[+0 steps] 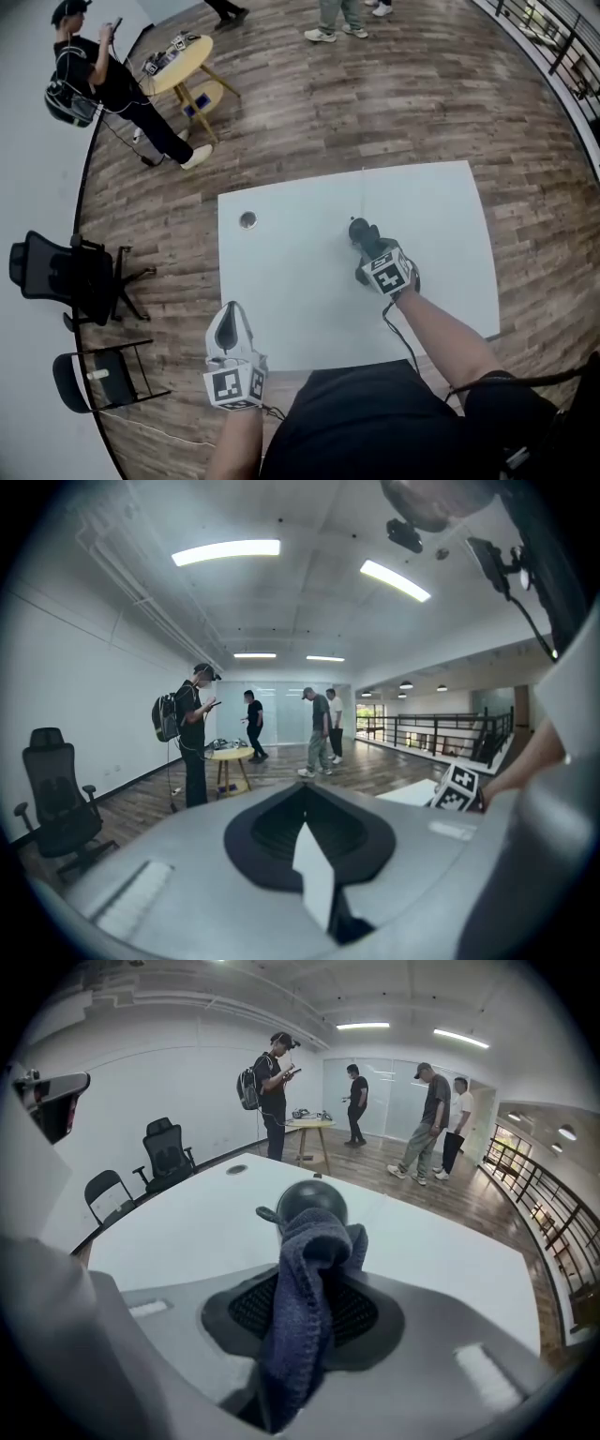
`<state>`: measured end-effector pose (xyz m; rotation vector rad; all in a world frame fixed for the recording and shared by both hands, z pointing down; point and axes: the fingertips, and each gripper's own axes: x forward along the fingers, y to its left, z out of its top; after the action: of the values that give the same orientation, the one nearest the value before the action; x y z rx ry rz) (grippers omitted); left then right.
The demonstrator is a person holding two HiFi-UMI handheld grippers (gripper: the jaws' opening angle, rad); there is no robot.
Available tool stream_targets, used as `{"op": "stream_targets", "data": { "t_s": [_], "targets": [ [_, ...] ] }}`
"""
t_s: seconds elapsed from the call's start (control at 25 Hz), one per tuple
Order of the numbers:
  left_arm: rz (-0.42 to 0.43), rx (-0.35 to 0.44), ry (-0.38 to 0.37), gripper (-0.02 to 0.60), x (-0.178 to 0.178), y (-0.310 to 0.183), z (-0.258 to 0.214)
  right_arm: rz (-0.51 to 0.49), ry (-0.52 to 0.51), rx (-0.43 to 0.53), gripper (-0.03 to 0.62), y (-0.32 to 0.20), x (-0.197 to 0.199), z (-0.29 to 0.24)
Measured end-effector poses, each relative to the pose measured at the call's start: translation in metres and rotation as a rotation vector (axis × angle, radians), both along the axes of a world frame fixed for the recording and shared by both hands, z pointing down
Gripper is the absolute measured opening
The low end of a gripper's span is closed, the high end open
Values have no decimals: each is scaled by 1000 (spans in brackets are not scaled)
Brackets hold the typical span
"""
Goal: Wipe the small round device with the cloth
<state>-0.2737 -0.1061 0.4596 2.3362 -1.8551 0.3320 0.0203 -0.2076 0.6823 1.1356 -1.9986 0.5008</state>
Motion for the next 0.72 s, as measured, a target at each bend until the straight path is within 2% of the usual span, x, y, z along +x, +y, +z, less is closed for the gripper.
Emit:
{"op": "stream_targets", "data": {
  "t_s": [0.2,0.48,0.72],
  "targets": [
    [2,4,9,5,5,-5,-1,-41,-9,-27,112,14,-9,1],
    [-8,27,60,5,10,-8,2,-35,7,149,112,-7,5,-66],
    [-24,13,82,5,5,-4,9,-21,28,197,113,-46,7,-87]
  ]
}}
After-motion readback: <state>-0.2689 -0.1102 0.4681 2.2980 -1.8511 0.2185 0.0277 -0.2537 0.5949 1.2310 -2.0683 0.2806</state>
